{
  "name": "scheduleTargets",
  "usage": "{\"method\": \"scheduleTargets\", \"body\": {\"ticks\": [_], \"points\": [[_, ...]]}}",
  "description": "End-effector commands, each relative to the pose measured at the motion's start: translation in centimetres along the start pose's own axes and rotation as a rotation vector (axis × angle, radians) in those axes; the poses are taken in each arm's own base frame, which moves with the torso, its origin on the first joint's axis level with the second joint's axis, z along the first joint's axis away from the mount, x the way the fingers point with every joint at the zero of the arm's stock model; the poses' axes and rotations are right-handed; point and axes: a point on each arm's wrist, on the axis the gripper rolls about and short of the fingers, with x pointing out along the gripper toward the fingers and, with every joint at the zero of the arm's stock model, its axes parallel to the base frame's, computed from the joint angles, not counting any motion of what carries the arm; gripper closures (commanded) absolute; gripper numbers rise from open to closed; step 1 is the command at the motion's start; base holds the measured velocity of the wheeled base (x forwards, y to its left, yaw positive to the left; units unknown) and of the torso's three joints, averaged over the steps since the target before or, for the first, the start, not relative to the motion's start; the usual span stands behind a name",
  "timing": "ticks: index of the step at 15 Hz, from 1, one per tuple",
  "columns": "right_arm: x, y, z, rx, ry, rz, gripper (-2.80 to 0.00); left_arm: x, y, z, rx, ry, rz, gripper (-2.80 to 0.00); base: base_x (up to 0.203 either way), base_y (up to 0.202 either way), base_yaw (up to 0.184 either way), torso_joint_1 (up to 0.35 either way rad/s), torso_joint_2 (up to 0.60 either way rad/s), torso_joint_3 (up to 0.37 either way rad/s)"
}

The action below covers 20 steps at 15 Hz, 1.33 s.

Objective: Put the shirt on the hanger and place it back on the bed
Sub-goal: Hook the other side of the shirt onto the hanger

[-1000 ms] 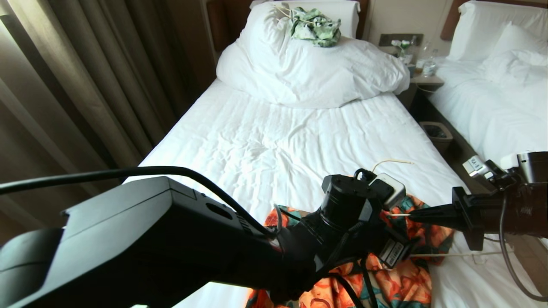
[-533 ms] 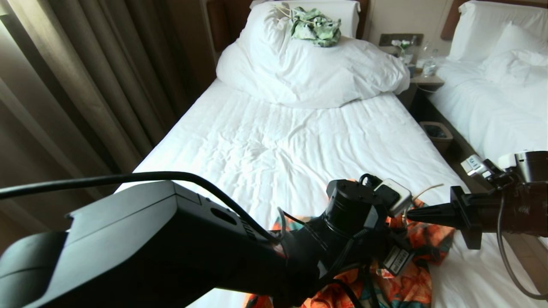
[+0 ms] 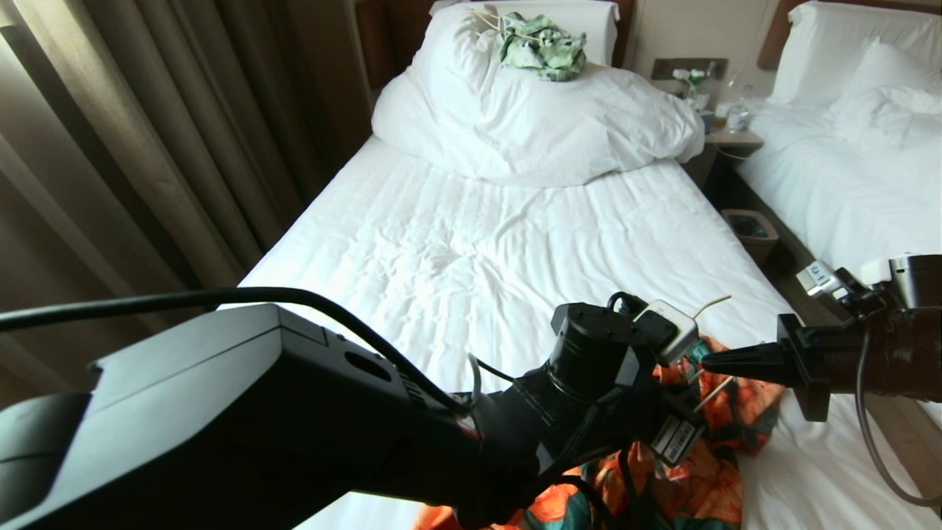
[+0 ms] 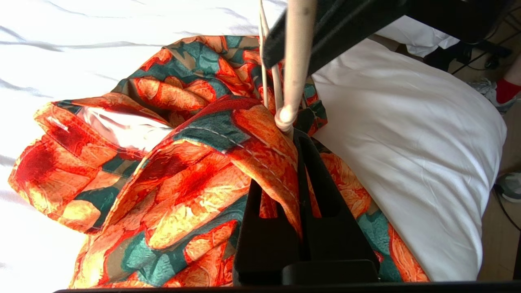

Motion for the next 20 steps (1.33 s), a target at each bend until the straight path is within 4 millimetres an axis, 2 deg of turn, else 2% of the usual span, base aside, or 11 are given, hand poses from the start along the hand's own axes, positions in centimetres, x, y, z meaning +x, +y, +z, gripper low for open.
{"method": "scheduleTargets", "body": {"ticks": [1, 4, 6, 9, 11, 12, 16, 18, 20], "points": [[-0.2, -0.3, -0.1, -0.007, -0.015, 0.001, -2.80, -0.5, 0.0, 0.5, 0.001, -0.015, 0.002, 0.00, 0.000, 0.000, 0.000, 0.000, 0.00, 0.000], [-0.6, -0.9, 1.0, 0.045, -0.025, -0.014, -2.80, -1.0, 0.2, 0.8, 0.002, -0.015, 0.029, 0.00, 0.000, 0.000, 0.000, 0.000, 0.00, 0.000], [-1.4, -1.9, 3.1, 0.166, -0.057, -0.046, -2.80, -2.2, 0.4, 1.4, 0.003, -0.003, 0.077, 0.00, 0.000, 0.000, 0.000, 0.000, 0.00, 0.000], [-2.8, -3.5, 6.8, 0.403, -0.122, -0.094, -2.80, -4.9, 0.5, 2.7, 0.000, 0.013, 0.099, 0.00, 0.000, 0.000, 0.000, 0.000, 0.00, 0.000], [-3.6, -4.5, 7.8, 0.435, -0.137, -0.151, -2.80, -6.8, 0.5, 3.4, -0.001, 0.008, 0.128, 0.00, 0.000, 0.000, 0.000, 0.000, 0.00, 0.000], [-3.8, -4.7, 7.7, 0.443, -0.135, -0.179, 0.00, -7.7, 0.5, 3.6, -0.002, 0.008, 0.136, 0.00, 0.000, 0.000, 0.000, 0.000, 0.00, 0.000], [-4.3, -5.6, 9.1, 0.547, -0.162, -0.186, 0.00, -11.4, 0.7, 5.7, -0.022, -0.002, 0.146, 0.00, 0.000, 0.000, 0.000, 0.000, 0.00, 0.000], [-4.9, -6.6, 9.7, 0.624, -0.168, -0.204, 0.00, -12.5, 0.8, 6.2, -0.025, 0.007, 0.149, 0.00, 0.000, 0.000, 0.000, 0.000, 0.00, 0.000], [-5.3, -6.6, 9.7, 0.699, -0.145, -0.208, 0.00, -13.0, 1.2, 6.7, -0.026, -0.008, 0.174, 0.00, 0.000, 0.000, 0.000, 0.000, 0.00, 0.000]]}}
